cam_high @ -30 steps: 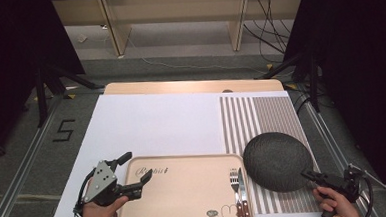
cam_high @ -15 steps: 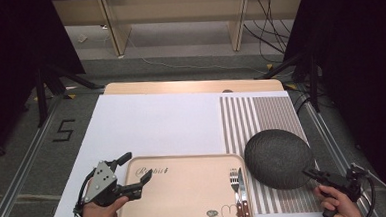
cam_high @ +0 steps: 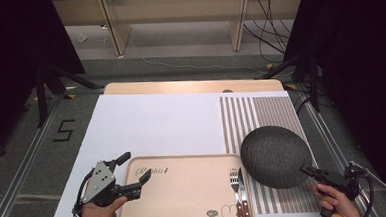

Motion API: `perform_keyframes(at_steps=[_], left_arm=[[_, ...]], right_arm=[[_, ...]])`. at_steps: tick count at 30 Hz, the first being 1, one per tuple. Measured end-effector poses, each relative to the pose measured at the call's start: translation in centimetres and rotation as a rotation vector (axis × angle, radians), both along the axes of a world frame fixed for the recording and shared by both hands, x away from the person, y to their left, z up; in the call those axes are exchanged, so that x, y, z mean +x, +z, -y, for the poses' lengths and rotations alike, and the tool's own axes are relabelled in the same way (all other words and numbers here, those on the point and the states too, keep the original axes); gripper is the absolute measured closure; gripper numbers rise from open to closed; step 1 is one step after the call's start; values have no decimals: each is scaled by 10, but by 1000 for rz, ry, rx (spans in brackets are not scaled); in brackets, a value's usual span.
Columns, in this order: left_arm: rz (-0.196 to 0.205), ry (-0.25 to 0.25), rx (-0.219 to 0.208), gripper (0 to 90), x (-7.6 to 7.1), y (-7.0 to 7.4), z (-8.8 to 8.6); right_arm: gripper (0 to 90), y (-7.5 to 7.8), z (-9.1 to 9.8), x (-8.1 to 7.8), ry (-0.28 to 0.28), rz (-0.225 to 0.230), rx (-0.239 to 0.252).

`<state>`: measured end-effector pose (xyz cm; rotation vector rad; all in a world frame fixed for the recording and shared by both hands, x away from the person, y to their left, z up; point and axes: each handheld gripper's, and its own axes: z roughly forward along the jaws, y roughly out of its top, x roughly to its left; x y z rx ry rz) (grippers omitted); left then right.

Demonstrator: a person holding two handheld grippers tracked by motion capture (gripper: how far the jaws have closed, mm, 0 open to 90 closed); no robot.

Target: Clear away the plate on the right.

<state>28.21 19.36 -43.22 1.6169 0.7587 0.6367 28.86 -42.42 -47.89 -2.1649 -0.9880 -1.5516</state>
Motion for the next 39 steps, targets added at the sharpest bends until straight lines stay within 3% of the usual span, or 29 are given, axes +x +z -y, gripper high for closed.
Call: perform_keyframes(at_steps=[2,3,5,8,10,11,13,15,20,21,23,29,30,32,37,39], left_arm=[[-5,3,-4,169,1,-1,-1],[-6,3,-4,168,1,-1,-1],[-4,3,-4,168,0,-1,0],[2,4,-6,169,0,0,0],[2,6,-2,169,0,0,-1],[2,6,-3,169,0,0,-1],[1,6,-5,169,0,0,0],[6,1,-8,169,0,0,0],[3,5,-8,168,-1,0,-1],[4,4,-6,168,-1,0,-1],[5,5,-6,168,0,0,-1],[4,7,-8,168,0,0,0],[7,6,-14,169,0,0,0],[5,5,-6,168,0,0,1],[7,4,-6,168,0,1,-1],[8,2,-7,167,0,0,0]], right_arm=[[865,5,-4,-1,7,-20,11],[866,4,-6,0,5,1,13],[868,5,-11,0,19,0,41],[871,5,-21,0,46,49,15],[870,7,-27,2,60,42,32],[870,7,-28,1,82,41,18],[870,11,-35,2,83,26,57],[870,11,-40,2,95,26,64],[871,13,-51,4,126,25,62],[870,12,-53,3,145,43,45],[868,12,-56,3,171,36,31],[868,14,-76,6,223,31,39],[870,14,-80,6,210,31,63],[868,14,-85,6,248,28,42],[868,14,-101,6,282,30,44],[868,14,-107,6,320,36,43]])
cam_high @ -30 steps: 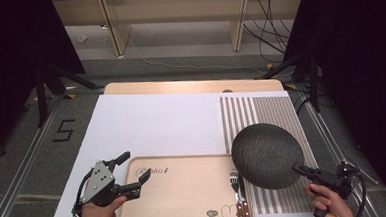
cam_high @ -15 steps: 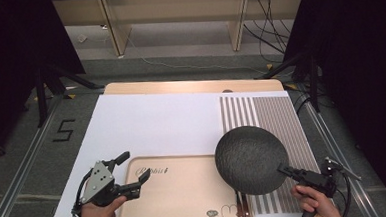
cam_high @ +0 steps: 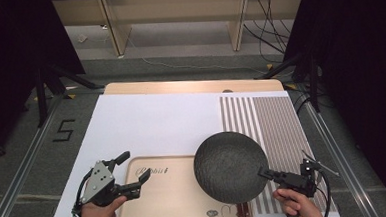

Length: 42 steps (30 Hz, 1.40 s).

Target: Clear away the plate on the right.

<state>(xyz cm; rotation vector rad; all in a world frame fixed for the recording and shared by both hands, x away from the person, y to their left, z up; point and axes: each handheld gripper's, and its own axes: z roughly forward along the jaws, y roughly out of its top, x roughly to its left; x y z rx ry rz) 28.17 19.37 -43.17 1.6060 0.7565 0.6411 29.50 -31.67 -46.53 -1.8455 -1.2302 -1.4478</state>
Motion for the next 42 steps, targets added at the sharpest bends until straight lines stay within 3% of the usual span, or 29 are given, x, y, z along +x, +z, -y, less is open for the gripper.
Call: perform_keyframes(at_steps=[2,3,4,6,7,14,25,34,35,37,42], left_arm=[[4,-3,4,166,0,0,0],[5,-4,5,166,0,1,0],[1,-3,-2,165,0,0,0],[1,0,-3,165,0,0,-1],[1,0,-4,164,0,0,-1],[6,-7,-7,164,-1,1,0],[6,-7,-7,164,-1,1,0],[3,-9,-3,164,-1,0,0],[5,-12,0,164,-1,0,0],[6,-13,-2,164,-1,1,0],[1,-12,-1,164,0,0,0]], right_arm=[[868,0,-5,0,17,1,-3],[867,0,-11,1,-5,-18,5],[868,-1,-11,0,30,-10,-3],[865,-1,-19,1,28,-16,-10],[866,-1,-23,1,61,-16,-4],[866,-5,-48,2,126,-47,-7],[860,-14,-78,2,216,-71,-67],[859,-16,-89,2,239,-70,-104],[859,-18,-92,2,208,-69,-110],[855,-19,-92,2,251,-74,-110],[856,-21,-98,3,254,-86,-121]])
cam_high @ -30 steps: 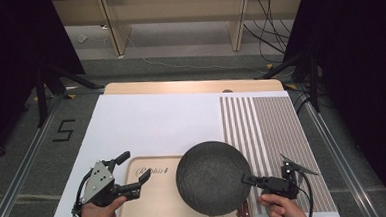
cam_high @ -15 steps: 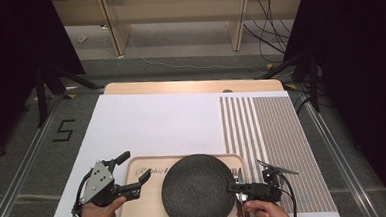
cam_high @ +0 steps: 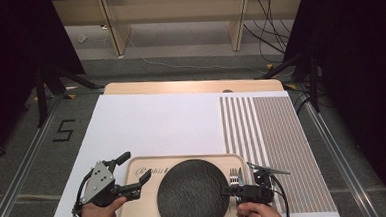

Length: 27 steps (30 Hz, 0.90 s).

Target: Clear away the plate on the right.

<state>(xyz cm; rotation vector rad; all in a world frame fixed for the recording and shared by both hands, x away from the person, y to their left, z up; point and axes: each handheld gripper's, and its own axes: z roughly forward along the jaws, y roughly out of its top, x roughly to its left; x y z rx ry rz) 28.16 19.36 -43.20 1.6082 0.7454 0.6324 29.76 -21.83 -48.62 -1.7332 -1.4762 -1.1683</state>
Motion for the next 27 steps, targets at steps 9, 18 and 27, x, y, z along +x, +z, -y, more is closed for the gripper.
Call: perform_keyframes(at_steps=[9,18,27], left_arm=[[5,0,2,164,-1,0,0],[-1,0,2,164,0,0,1],[-3,-4,10,164,1,-1,1]], right_arm=[[867,-2,-8,0,10,6,-30],[867,-4,-10,4,1,7,-35],[862,-4,-13,10,8,34,-61]])
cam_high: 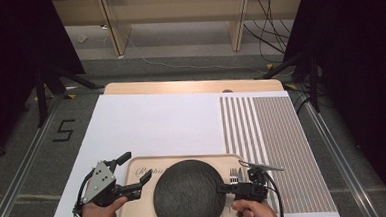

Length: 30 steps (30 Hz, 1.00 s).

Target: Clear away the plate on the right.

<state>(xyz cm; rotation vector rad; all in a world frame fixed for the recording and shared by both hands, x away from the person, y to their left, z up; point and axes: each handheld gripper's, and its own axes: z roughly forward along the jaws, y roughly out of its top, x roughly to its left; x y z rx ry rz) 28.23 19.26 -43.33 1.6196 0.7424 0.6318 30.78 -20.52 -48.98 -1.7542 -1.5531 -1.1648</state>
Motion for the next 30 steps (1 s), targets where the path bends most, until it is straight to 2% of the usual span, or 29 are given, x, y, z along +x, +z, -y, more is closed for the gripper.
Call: perform_keyframes(at_steps=[2,7,8,10,11,12,15,16,21,23,26,28,29,30], left_arm=[[0,0,0,164,0,0,0],[3,-2,2,164,0,0,0],[3,-2,3,164,0,0,0],[2,-3,3,164,0,0,0],[-1,-3,1,164,0,0,0],[-1,-4,2,164,0,0,0],[2,-6,0,164,0,1,0],[2,-6,1,164,0,1,0],[-1,-8,1,164,0,0,0],[-6,-9,-1,163,-1,0,1],[-6,-10,-3,162,0,0,1],[-7,-12,-2,162,0,0,2],[-11,-13,6,161,0,0,2],[-12,-15,6,162,0,0,2]], right_arm=[[855,0,-1,1,18,-2,-3],[810,1,-5,2,61,26,-103],[796,3,-7,3,71,46,-108],[773,6,-9,3,87,64,-158],[745,8,-11,2,108,91,-187],[703,9,-14,2,113,97,-225],[568,11,-21,0,147,115,-279],[535,11,-23,-1,169,131,-291],[397,18,-28,-2,195,157,-332],[362,18,-30,-3,201,241,-391],[336,25,-31,-5,202,285,-461],[325,27,-32,-7,203,304,-485],[318,26,-30,-6,223,333,-501],[316,27,-31,-6,219,336,-493]])
